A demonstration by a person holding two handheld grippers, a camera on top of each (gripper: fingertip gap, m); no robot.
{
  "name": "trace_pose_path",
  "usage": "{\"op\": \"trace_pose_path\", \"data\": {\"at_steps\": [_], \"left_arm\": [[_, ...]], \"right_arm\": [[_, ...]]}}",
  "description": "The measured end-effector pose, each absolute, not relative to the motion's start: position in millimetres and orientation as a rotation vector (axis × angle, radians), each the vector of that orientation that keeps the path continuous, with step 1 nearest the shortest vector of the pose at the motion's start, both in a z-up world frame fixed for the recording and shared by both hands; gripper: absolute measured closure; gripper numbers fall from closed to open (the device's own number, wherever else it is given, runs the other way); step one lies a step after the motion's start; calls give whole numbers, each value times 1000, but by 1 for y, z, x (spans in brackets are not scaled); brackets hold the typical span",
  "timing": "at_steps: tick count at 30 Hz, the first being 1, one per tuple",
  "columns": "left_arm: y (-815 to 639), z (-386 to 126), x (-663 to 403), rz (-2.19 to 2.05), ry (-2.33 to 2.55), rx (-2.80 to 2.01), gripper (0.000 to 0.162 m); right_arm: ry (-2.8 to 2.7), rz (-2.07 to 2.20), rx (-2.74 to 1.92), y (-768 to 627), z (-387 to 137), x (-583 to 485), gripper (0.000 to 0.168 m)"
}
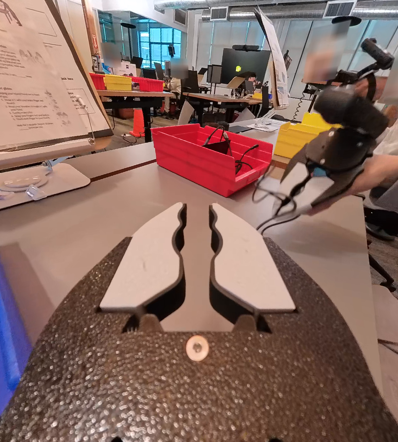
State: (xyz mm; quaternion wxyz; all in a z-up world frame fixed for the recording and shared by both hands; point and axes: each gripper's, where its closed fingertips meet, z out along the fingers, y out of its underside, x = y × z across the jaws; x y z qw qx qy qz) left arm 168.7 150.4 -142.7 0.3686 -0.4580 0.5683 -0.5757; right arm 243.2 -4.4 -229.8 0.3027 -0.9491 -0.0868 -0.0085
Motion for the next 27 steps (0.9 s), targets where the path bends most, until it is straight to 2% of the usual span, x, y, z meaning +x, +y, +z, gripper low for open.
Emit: {"op": "trace_pose_path", "data": {"at_steps": [1,4,7,12,19,22,27], "left_arm": [[150,-143,169,-1475,1461,-1176,145],[150,-144,168,-1462,1471,-1175,145],[150,-144,168,-1464,1472,-1177,145],[148,-148,170,-1475,1478,-1191,146],[143,-153,172,-1461,1510,-1191,146],[143,-155,173,-1463,1517,-1196,146],[147,-156,173,-1465,1509,-1205,147]], "right_arm": [[-278,19,-2546,-9,-243,235,168],[-328,68,-2607,-14,-271,217,142],[-374,56,-2551,-4,-278,202,118],[-453,-117,-2540,9,-283,206,117],[-677,-87,-2647,15,-283,215,123],[-645,-156,-2729,17,-279,233,116],[-420,-39,-2772,21,-281,236,105]]}}
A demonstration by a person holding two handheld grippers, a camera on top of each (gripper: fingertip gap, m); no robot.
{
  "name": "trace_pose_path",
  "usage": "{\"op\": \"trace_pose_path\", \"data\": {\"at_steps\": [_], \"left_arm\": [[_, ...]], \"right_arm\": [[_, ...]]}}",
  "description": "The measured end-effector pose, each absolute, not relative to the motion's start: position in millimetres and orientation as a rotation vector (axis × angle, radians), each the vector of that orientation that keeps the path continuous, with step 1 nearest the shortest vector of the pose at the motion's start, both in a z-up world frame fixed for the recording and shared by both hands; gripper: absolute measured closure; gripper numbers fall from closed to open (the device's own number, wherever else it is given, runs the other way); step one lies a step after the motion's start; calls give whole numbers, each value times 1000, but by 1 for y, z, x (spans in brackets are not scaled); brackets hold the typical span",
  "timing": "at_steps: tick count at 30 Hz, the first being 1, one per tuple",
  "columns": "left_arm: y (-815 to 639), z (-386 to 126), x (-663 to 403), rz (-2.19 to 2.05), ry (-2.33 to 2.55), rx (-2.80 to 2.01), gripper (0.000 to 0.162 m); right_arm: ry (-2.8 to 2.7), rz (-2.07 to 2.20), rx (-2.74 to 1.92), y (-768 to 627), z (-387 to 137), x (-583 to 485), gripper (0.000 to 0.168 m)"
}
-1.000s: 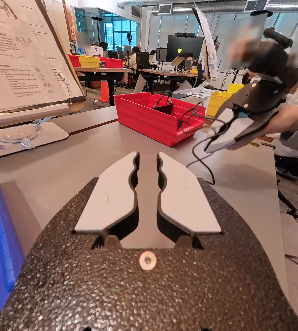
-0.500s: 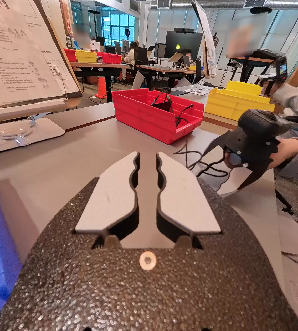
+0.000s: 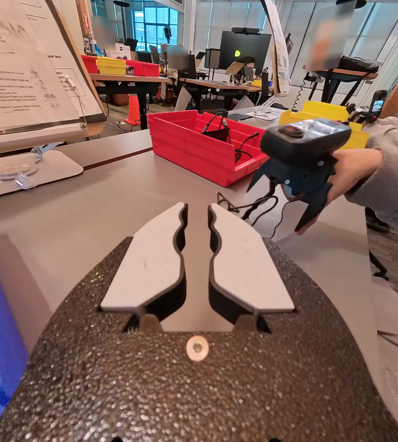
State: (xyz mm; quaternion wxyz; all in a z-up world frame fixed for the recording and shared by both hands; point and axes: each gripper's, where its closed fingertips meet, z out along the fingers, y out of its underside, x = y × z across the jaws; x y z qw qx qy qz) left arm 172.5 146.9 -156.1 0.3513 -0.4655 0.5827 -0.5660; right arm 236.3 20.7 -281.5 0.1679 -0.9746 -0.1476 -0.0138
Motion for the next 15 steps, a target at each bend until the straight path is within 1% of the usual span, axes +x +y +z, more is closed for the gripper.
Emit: {"op": "trace_pose_path", "data": {"at_steps": [1,3,6,8,9,10,11,15], "left_arm": [[148,-157,173,-1471,1504,-1211,147],[149,-159,173,-1485,1501,-1224,147],[149,-161,174,-1506,1496,-1237,147],[148,-160,174,-1515,1494,-1237,147],[147,-160,174,-1516,1495,-1236,147],[147,-160,174,-1515,1497,-1234,147],[146,-160,175,-1513,1502,-1233,147],[143,-161,175,-1503,1518,-1228,147]], "right_arm": [[-377,6,-2808,18,-287,235,104],[-285,62,-2799,22,-289,236,116],[-256,54,-2792,23,-290,239,118],[-292,68,-2778,24,-289,236,123],[-291,70,-2773,25,-289,235,134],[-296,79,-2763,28,-289,232,152],[-305,102,-2742,30,-289,227,162],[-381,0,-2728,31,-289,225,163]]}}
